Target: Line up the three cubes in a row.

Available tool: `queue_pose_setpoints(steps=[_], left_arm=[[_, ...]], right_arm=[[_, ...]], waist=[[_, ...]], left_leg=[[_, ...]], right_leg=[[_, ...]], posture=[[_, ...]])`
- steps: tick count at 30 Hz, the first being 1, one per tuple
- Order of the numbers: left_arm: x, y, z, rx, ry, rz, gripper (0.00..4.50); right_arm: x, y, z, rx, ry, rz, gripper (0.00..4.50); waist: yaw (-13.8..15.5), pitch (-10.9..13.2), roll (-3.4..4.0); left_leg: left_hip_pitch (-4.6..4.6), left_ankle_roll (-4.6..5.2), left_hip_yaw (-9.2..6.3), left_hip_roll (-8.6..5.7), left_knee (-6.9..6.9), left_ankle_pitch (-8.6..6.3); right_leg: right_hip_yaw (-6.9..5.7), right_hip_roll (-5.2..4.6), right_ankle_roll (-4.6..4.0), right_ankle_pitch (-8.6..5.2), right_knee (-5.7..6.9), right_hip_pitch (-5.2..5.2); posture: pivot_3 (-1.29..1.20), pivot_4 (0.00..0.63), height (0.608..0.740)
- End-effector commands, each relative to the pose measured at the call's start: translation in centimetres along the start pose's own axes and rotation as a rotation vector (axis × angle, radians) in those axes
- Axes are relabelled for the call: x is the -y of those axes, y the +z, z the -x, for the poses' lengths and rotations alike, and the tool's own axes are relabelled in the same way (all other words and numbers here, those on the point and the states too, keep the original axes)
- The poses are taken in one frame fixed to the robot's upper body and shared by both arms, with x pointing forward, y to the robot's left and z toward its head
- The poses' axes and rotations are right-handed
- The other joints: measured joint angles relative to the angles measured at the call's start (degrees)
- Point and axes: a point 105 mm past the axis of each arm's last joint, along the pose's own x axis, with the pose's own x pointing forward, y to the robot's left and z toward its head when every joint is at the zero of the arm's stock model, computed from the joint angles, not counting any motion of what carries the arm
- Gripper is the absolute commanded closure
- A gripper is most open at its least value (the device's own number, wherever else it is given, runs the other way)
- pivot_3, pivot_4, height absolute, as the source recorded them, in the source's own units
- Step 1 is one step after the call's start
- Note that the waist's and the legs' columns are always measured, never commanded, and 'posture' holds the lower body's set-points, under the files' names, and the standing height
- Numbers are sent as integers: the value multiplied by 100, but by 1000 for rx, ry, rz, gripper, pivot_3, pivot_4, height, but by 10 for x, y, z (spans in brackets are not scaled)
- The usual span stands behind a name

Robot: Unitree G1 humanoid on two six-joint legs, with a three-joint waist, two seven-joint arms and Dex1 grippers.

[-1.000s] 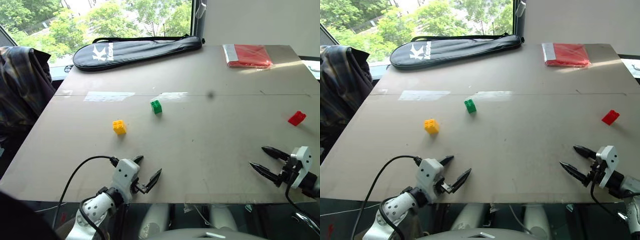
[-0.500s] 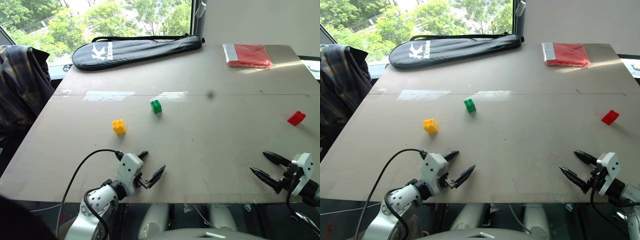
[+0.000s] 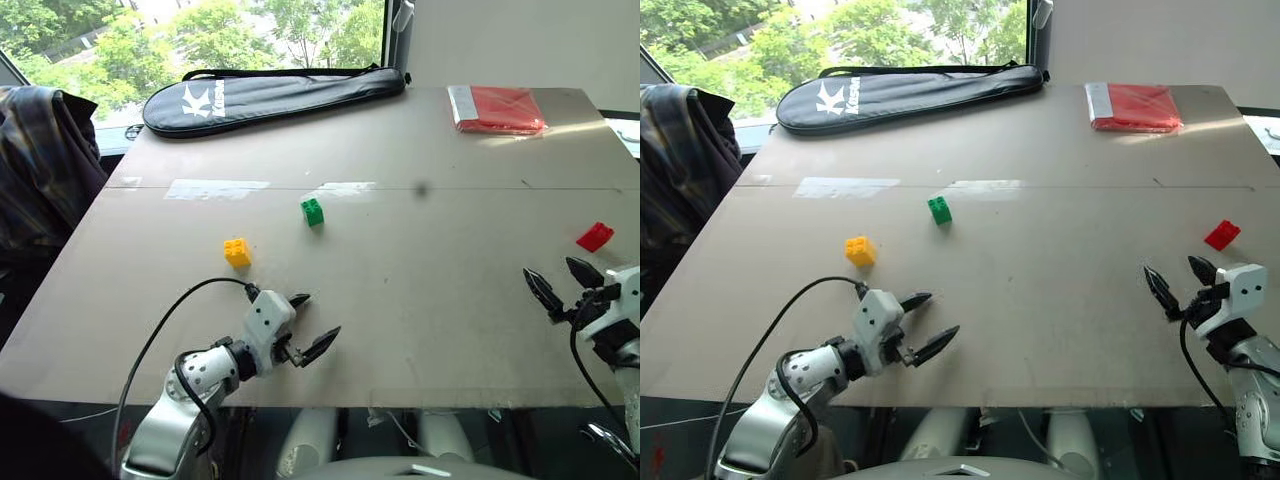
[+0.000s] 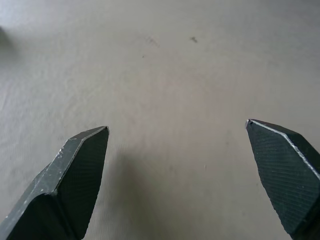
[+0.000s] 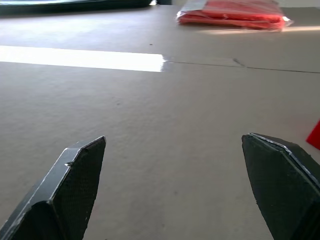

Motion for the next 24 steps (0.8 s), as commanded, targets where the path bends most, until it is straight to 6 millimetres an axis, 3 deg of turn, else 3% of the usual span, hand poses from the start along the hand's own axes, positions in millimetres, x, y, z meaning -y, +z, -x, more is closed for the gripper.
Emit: queue_pose_setpoints(steps=[1,6,9,15,24], left_arm=[[7,50,-5,98,-142,-69,20],[8,81,-12,120,-233,-116,20],[9,96,-14,131,-275,-131,20],[7,106,-17,100,-284,-186,20],[10,118,-12,121,-346,-164,20]], right_arm=[[28,12,-4,6,-281,0,0],[47,15,-18,-26,-491,-30,0],[53,18,-35,-20,-530,-23,0],[67,18,-66,-25,-605,-107,0],[78,12,-89,-26,-634,-108,0]], waist=[[-10,1,-1],[-135,4,-2],[-190,13,-12],[-275,19,-16],[-311,22,-16]], left_leg=[[-2,-1,3,-1,0,1],[1,-4,18,-4,-1,3],[3,-4,20,-5,-1,4],[7,-4,24,-5,-1,6],[7,-4,26,-6,-1,6]], right_leg=[[4,0,-1,1,2,-2],[21,6,-2,2,5,-6],[22,13,-2,2,7,-7],[29,19,-2,3,13,-6],[37,21,18,15,13,-6]], posture=[[0,150,694],[0,150,694],[0,150,694],[0,150,694],[0,150,694]])
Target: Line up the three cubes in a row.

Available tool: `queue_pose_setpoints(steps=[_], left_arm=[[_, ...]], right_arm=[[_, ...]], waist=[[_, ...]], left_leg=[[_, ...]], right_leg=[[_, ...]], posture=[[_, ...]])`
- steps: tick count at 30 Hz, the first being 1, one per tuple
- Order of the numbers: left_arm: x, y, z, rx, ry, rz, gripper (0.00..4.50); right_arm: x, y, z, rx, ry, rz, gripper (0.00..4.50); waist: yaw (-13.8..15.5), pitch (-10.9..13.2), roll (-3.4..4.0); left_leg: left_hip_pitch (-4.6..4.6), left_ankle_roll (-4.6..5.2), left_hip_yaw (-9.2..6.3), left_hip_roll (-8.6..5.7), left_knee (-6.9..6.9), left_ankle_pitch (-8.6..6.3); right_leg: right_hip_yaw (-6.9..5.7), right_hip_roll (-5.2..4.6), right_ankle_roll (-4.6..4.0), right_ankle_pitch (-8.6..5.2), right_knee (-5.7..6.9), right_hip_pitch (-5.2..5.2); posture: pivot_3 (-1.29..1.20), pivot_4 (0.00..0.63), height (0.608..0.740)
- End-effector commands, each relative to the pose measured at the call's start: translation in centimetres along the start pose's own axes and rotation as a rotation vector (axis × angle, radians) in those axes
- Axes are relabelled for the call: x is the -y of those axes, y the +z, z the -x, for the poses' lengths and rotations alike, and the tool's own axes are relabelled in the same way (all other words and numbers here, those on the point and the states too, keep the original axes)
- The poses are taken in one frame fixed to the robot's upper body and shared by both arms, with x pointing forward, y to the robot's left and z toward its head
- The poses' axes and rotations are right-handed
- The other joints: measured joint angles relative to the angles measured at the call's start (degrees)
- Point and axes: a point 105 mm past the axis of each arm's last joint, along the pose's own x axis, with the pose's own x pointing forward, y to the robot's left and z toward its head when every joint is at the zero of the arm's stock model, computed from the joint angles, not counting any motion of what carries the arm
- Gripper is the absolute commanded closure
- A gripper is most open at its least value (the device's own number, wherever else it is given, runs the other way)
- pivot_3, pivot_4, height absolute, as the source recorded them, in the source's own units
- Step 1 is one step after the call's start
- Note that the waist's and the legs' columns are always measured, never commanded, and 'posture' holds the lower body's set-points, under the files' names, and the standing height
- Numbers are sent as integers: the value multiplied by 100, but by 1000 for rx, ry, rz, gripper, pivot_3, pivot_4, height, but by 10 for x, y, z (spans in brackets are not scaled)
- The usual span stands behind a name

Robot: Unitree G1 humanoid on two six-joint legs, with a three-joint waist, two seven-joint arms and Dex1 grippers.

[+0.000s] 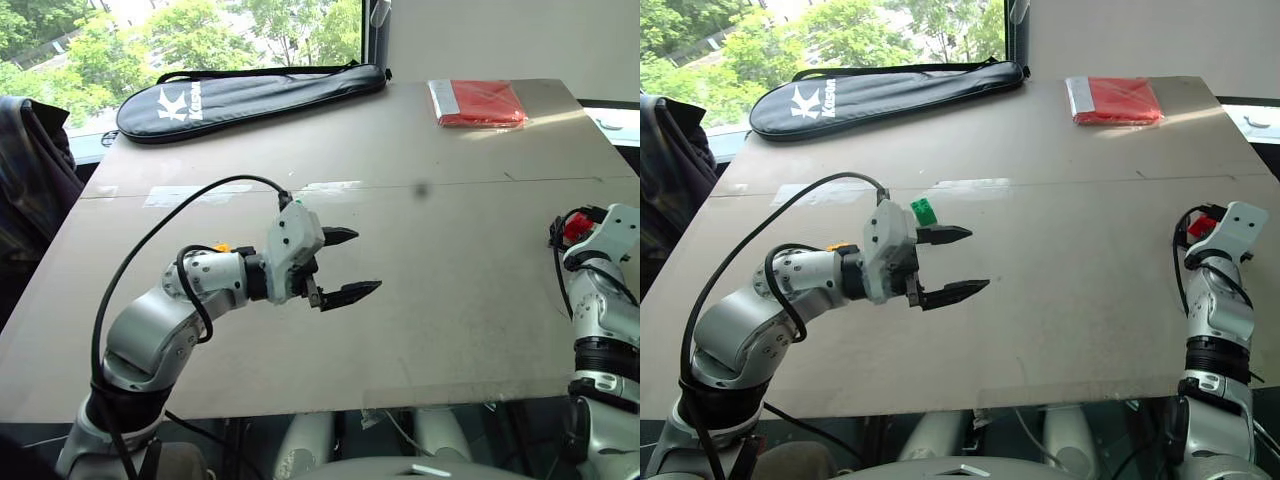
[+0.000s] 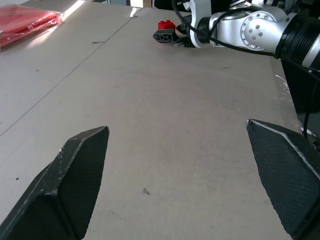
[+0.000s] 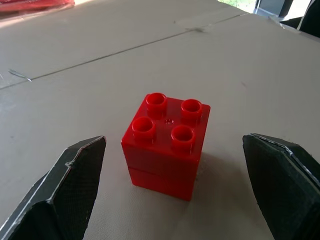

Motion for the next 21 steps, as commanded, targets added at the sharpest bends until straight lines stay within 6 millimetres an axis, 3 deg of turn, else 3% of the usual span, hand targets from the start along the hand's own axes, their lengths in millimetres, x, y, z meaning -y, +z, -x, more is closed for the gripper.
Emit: queue_pose_setpoints(steps=[1,3,4,6,10,16,21], left_arm=[[6,11,2,32,-41,-24,20],[4,10,1,26,-39,-30,20],[4,10,1,24,-37,-34,0],[3,11,0,25,-35,-36,0],[3,11,0,22,-31,-37,0],[4,8,1,4,-30,-43,0],[8,4,6,-16,-40,-33,0]], right_arm=[[8,22,-8,86,-38,31,0],[6,24,-12,96,-36,50,0],[4,25,-14,100,-32,51,518],[-1,27,-17,107,-19,62,1123],[-5,24,-20,103,-2,65,3075],[-21,21,-15,87,142,83,3152],[-63,24,12,98,570,129,3152]], waist=[[-7,0,0],[-14,1,-1],[-16,2,-1],[-23,2,-2],[-23,2,-3],[-23,4,-6],[-25,5,-6]], left_leg=[[1,0,3,0,0,0],[2,0,6,0,0,0],[4,0,9,0,0,0],[6,0,13,0,0,0],[9,0,16,1,0,0],[10,1,21,1,0,0],[13,2,21,4,0,-1]], right_leg=[[4,0,0,0,0,0],[7,0,0,0,0,0],[11,1,-1,0,1,0],[16,2,-2,0,3,0],[22,4,0,1,5,0],[30,5,0,1,5,0],[32,9,1,2,6,-1]], posture=[[0,150,694],[0,150,694],[0,150,694],[0,150,694],[0,150,694],[0,150,694],[0,150,694]])
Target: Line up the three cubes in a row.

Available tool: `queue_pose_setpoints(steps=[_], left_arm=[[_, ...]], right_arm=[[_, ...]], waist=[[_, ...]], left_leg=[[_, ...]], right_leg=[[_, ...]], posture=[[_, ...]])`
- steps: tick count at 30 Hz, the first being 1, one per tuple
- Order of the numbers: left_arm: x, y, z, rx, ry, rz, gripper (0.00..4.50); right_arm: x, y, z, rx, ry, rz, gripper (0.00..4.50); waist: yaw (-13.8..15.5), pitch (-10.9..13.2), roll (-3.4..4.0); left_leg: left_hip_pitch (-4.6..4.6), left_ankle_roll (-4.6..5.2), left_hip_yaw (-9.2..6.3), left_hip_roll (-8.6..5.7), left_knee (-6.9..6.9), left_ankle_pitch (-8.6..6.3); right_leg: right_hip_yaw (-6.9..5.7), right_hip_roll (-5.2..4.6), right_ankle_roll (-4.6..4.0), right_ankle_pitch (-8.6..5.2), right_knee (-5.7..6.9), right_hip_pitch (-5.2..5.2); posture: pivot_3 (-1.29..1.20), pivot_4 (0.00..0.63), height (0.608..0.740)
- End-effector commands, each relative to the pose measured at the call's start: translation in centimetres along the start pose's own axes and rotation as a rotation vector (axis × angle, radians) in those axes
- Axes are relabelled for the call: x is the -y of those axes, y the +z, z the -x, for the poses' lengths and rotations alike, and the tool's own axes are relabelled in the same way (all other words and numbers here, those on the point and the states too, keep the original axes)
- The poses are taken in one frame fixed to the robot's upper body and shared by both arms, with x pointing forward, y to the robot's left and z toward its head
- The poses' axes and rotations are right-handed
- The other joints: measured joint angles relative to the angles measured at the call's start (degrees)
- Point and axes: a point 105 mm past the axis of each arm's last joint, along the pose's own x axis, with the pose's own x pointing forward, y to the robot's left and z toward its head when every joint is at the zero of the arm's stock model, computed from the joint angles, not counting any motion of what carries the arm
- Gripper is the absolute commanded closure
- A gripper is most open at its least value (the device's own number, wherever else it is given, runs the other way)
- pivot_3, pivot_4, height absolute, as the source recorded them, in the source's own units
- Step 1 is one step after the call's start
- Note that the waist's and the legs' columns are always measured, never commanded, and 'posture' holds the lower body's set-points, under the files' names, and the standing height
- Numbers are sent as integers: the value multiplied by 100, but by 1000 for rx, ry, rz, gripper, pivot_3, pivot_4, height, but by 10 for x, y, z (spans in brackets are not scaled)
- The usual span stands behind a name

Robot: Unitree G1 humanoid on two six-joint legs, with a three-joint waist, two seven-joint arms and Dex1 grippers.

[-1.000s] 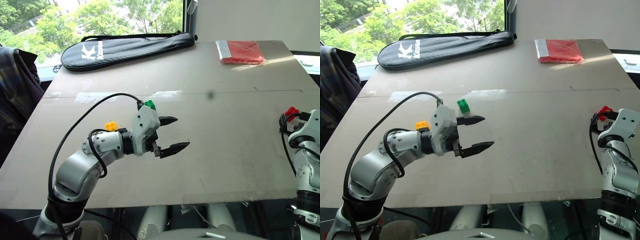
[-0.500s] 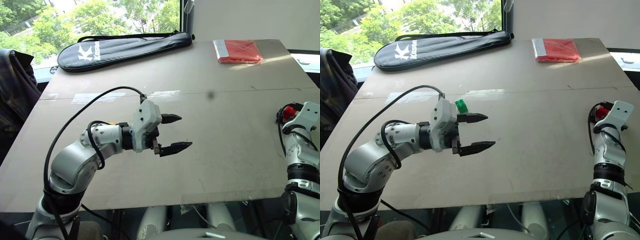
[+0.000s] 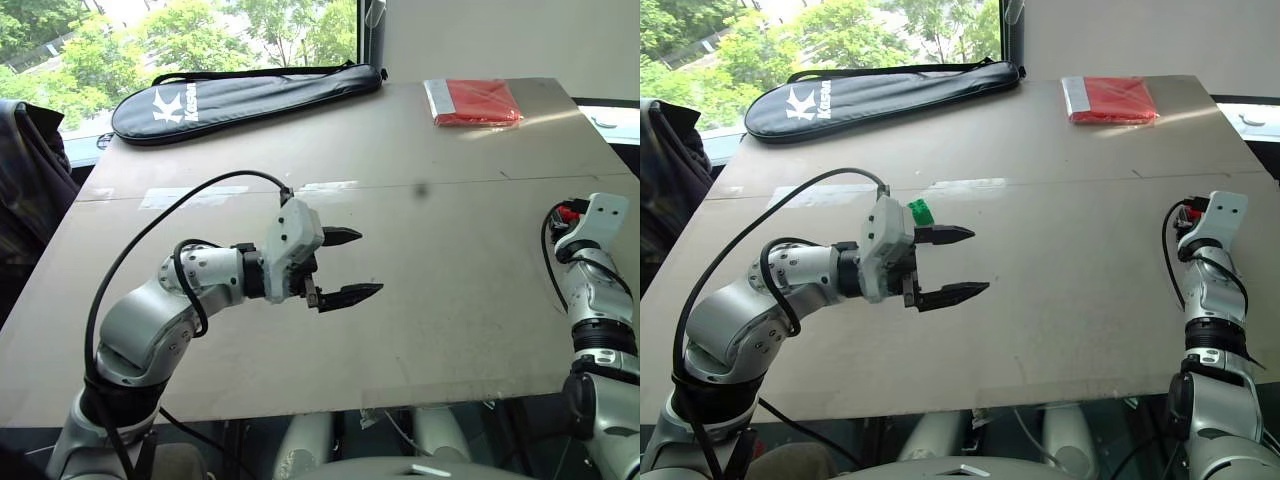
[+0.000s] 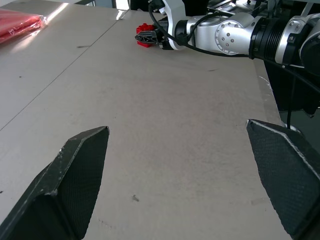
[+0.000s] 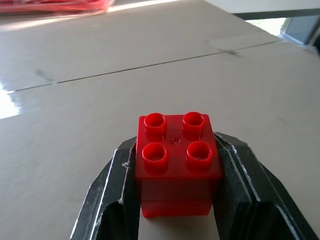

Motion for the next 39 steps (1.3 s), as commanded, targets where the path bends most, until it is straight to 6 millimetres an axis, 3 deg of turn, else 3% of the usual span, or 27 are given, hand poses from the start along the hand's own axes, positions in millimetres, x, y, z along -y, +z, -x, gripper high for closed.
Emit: queue_pose_setpoints(steps=[1,11,15,19,24,29,33,39], left_arm=[[8,3,6,-5,-23,-28,0],[20,-23,23,-81,-74,-12,0],[20,-25,25,-81,-64,-23,0],[23,-25,27,-74,-47,-20,0],[25,-27,28,-71,-20,-16,0],[24,-25,27,-61,-8,-23,0],[24,-24,26,-55,-6,-25,0],[23,-24,26,-53,0,-27,0]], right_arm=[[-40,22,15,59,378,50,3152],[-115,4,93,-11,1404,318,3152],[-128,7,102,25,1615,308,3152],[-132,-4,101,-67,1685,405,3152],[-149,3,100,-50,1752,450,3152],[-145,-5,84,-199,1713,487,3152],[-151,5,79,-153,1726,535,3152],[-149,2,76,-170,1734,600,3152]], waist=[[0,1,1],[13,14,-11],[20,20,-17],[21,28,-26],[36,36,-35],[29,43,-36],[33,48,-38],[29,49,-38]], left_leg=[[0,0,0,0,0,0],[5,2,1,5,0,-2],[7,1,2,5,0,-1],[6,-5,1,5,1,2],[1,-27,-1,5,0,13],[2,-27,1,3,0,13],[-1,-28,-4,4,0,14],[-2,-29,-1,3,0,14]], right_leg=[[0,0,0,0,0,0],[-3,-2,-2,-1,-1,0],[-3,-4,-1,0,-1,1],[-5,-11,-3,0,-1,0],[-7,-23,-24,-11,-6,-1],[-8,-23,-33,-5,-6,-3],[-15,-23,-34,-5,-6,-4],[-13,-23,-34,-5,-8,-5]], posture=[[0,150,694],[0,150,694],[0,150,694],[0,150,694],[0,150,694],[0,150,694],[0,150,694],[0,150,694]])
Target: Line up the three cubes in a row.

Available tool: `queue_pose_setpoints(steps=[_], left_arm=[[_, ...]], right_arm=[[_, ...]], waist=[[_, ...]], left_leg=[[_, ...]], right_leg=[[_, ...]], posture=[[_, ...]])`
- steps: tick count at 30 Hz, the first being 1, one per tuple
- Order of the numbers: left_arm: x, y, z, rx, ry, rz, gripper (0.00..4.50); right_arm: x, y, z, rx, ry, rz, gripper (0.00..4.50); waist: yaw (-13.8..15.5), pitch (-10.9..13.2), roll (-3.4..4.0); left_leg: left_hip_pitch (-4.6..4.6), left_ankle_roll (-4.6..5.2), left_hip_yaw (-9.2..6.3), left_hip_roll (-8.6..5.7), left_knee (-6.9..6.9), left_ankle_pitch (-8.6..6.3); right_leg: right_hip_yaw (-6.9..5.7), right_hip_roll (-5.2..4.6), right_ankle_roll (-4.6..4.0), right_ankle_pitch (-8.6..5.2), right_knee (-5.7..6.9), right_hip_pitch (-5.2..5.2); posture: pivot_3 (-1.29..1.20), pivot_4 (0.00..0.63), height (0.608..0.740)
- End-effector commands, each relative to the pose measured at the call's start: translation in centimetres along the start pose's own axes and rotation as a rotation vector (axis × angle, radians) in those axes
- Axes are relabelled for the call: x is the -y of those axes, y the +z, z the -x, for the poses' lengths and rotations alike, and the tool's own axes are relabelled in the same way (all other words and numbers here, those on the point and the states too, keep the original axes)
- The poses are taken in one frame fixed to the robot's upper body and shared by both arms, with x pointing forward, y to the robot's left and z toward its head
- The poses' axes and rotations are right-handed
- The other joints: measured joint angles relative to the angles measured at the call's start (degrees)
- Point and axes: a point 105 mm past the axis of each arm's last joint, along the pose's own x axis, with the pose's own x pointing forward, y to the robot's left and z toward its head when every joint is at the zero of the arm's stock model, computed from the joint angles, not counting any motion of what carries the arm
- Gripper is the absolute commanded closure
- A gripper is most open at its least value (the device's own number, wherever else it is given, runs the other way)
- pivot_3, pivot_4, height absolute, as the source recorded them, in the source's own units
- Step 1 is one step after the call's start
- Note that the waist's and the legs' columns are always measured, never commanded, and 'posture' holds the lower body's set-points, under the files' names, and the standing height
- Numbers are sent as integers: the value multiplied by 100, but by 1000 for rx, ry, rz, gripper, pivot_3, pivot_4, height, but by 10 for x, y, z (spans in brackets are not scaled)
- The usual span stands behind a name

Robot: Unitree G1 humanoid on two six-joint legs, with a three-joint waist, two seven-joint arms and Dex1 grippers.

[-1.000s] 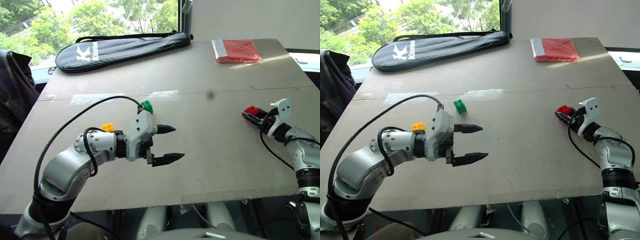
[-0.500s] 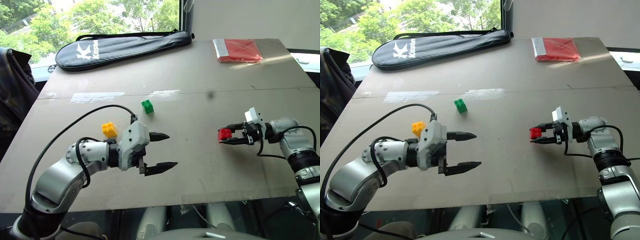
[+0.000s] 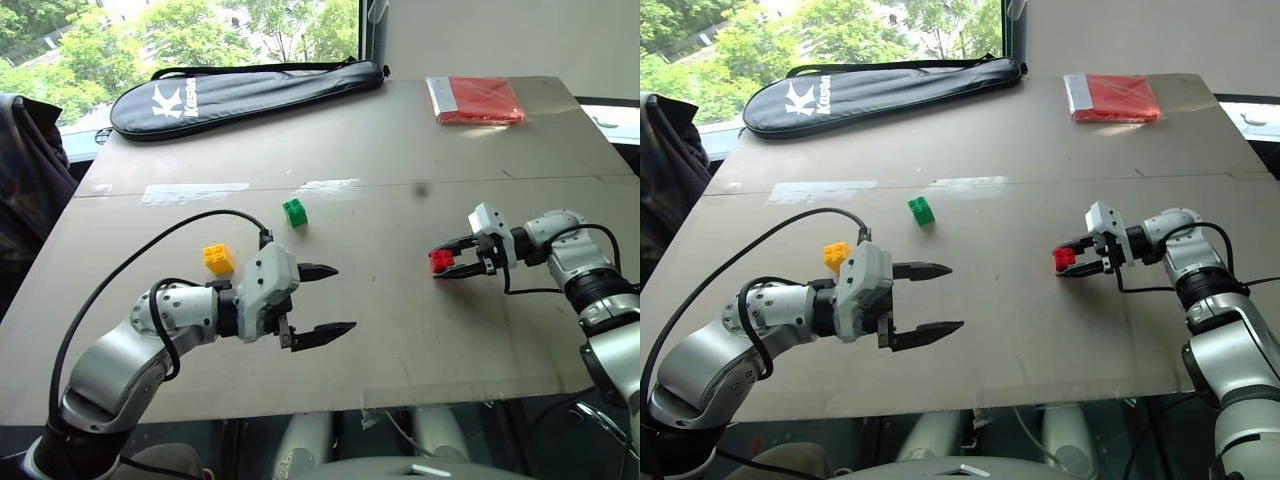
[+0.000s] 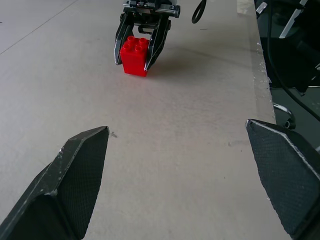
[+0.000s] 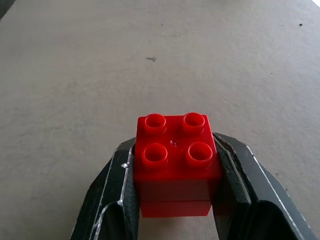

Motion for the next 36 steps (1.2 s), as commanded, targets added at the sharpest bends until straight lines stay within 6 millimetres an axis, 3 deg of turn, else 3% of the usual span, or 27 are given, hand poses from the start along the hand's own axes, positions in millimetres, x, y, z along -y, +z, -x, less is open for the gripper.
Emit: queue_pose_setpoints(steps=[1,2,3,6,7,36], left_arm=[[2,11,1,28,6,-56,0],[2,11,1,30,7,-56,0],[2,11,1,31,7,-57,0],[2,11,0,32,9,-57,0],[2,11,0,33,9,-57,0],[2,7,-5,44,-12,-62,0]], right_arm=[[-2,7,3,3,52,29,3152],[-2,7,3,-6,56,29,2140],[-1,7,4,-10,56,40,1886],[1,9,3,-8,46,85,362],[2,9,3,-8,43,97,129],[12,4,27,-200,12,244,129]], waist=[[2,0,0],[0,0,0],[0,0,0],[0,0,1],[0,1,1],[-3,5,5]], left_leg=[[0,0,-1,0,0,0],[0,0,-1,0,0,0],[0,0,0,0,0,0],[0,0,-1,0,0,0],[0,0,-1,0,0,0],[0,-3,0,-1,0,2]], right_leg=[[-1,0,0,0,0,0],[0,0,0,0,0,0],[1,-1,0,0,0,0],[0,-1,0,1,0,0],[0,0,0,1,0,0],[1,2,0,1,1,0]], posture=[[0,150,694],[0,150,694],[0,150,694],[0,150,694],[0,150,694],[0,150,694]])
